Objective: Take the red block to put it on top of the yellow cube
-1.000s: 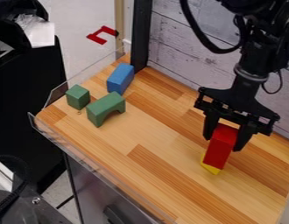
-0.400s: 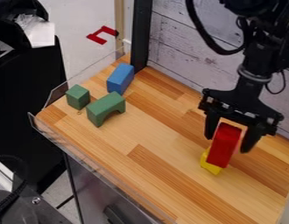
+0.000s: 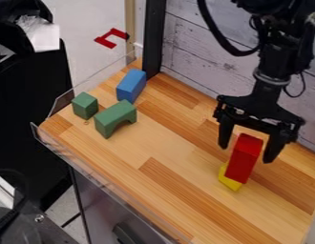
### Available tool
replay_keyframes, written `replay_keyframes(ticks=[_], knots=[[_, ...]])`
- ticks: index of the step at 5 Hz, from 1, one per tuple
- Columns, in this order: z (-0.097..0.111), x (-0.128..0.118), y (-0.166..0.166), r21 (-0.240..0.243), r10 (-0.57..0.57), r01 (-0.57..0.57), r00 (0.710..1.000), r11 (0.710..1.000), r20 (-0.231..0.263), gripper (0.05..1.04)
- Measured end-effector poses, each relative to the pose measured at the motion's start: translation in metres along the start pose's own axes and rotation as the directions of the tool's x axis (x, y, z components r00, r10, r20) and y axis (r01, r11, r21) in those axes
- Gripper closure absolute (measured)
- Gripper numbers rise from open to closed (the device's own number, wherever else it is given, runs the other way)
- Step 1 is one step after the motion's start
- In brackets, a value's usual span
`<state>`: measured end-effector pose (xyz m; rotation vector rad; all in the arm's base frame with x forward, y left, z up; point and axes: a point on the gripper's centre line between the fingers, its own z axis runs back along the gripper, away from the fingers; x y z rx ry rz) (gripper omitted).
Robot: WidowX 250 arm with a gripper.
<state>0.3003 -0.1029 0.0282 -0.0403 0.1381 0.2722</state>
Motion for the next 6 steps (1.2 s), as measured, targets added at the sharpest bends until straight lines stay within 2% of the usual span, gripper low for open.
replay_keyframes(ticks=[1,2,3,4,5,6], knots=[[0.011,-0.01,0.009,0.0,0.035,-0.035,0.999,0.999,0.022,0.084],[0.035,-0.02,0.016,-0.022,0.057,-0.055,0.995,0.998,0.086,0.084],[0.046,-0.031,0.021,-0.054,0.062,-0.056,0.99,0.997,0.125,0.085],[0.048,-0.04,0.024,-0.062,0.055,-0.048,0.991,0.997,0.119,0.084],[0.047,-0.047,0.034,-0.049,0.062,-0.058,0.993,0.997,0.097,0.084],[0.04,-0.05,0.042,-0.012,0.037,-0.036,0.995,0.999,0.089,0.084]])
